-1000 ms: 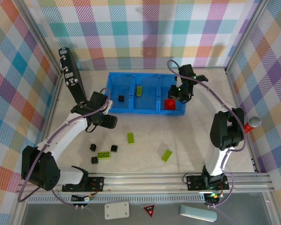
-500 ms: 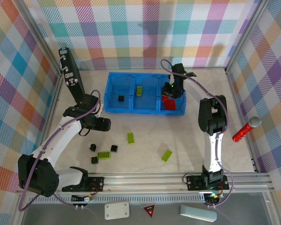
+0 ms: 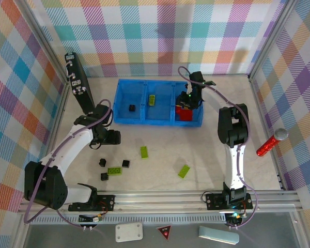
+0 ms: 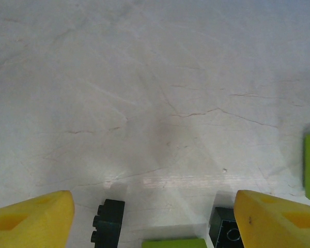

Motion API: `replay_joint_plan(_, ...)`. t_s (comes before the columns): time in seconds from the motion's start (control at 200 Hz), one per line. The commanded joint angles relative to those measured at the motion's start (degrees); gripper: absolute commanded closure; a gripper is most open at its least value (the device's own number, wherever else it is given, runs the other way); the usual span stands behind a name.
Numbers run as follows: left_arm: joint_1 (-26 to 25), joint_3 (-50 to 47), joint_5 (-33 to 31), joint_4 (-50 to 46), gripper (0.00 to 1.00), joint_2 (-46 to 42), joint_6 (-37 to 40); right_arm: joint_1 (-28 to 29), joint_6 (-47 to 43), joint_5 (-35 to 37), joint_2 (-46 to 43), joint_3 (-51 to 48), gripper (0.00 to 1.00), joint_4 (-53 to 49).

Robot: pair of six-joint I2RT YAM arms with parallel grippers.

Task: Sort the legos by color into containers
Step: Place the lego in the container, then pick up the lego from the bottom-left of the table.

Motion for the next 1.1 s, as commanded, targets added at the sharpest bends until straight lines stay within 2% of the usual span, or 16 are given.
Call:
replay_joint_plan(0.0,0.62,0.27,-3.02,-3.56,0.20,1.85,-4.65,0.29,0.74,-2.72,-0.39,-0.57,0.58,1.57)
replay_joint_plan(0.205,1.78,-0.67,-4.81,-4.32,0.23,4.35,-8.53,0.29,0.77,-3.10,-3.57,-2.04,0.58,1.65)
replay_joint_plan(0.455,5.08,-3.30,-1.86,-3.62,0.29,5.86,-11.82,0.30,0.88,-3.82,-7.94,-3.92,0.57,1.35)
replay_joint_plan(0.665,5.20,-7.85,1.24,-1.19,0.29,6.33,-17.19,0.34,0.99,-4.04,-12.46,-6.72,0.57,1.59)
replay_joint_plan(0.85,5.20,-10.62,1.49,0.52,0.29,6.61,-22.25,0.38,1.04,-4.18,-16.52,-9.33,0.57,1.96)
replay_joint_plan(1.095,5.20,-12.89,3.18,1.52,0.34,6.09,-23.06,0.31,0.75,-4.68,-20.19,-11.32,0.57,1.83)
